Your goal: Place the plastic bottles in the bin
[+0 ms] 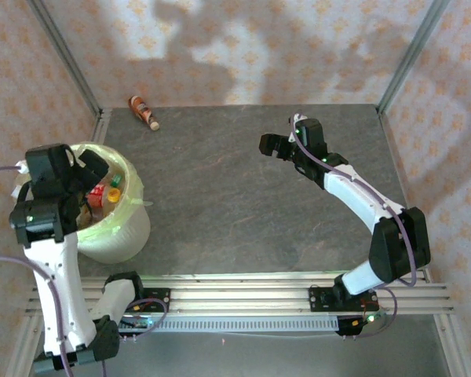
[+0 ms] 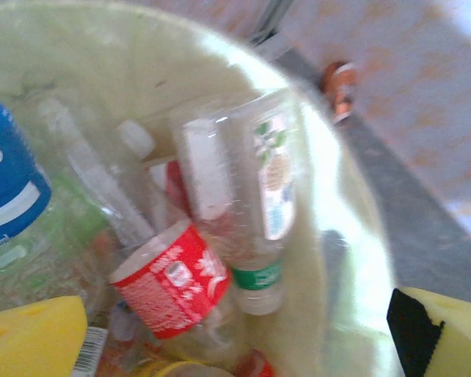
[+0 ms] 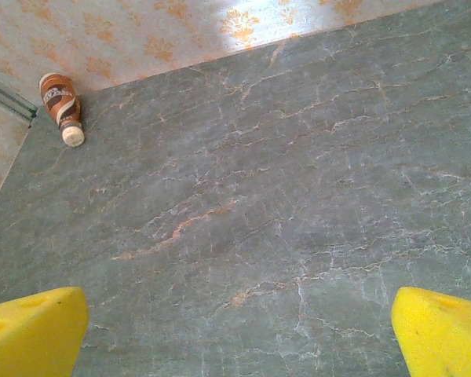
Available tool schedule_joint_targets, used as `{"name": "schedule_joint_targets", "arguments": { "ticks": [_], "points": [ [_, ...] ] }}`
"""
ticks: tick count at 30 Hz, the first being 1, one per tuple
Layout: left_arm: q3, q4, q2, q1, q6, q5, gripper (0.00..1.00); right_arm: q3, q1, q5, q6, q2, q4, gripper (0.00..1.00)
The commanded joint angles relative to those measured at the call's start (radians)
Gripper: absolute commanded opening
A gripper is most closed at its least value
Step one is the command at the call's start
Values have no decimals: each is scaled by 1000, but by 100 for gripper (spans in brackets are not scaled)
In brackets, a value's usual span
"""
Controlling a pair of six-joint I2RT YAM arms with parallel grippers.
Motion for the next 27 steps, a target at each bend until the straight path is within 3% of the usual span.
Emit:
{"name": "schedule_joint_targets", "arguments": {
  "ticks": [1, 3, 5, 9, 12, 13, 17, 20, 27],
  "points": [
    [31, 106, -34, -2, -36, 161, 99, -17, 0, 5, -7, -52, 62, 99],
    [-15, 266, -44, -8, -107, 339, 99, -36, -1, 24, -8, -75, 79, 99],
    [-54, 413, -43, -63, -172, 404, 99, -59, -1, 45, -4, -101, 98, 99],
    [24, 453, 44, -329, -114, 204, 99, -116, -1, 109, 40, -163, 130, 99],
    [85, 491, 156, -489, -90, 114, 99, -158, 0, 123, 46, -211, 147, 99],
    [113, 479, 198, -541, -82, 45, 99, -169, -1, 131, 44, -226, 148, 99],
    [273, 404, 429, -785, -37, -402, 99, -208, -1, 170, 14, -284, 129, 99],
    [375, 417, 610, -843, -30, -524, 100, -207, -2, 204, -8, -309, 56, 99],
    [661, 370, 991, -861, -52, -640, 100, -216, -6, 309, -53, -427, -68, 99]
  ]
}}
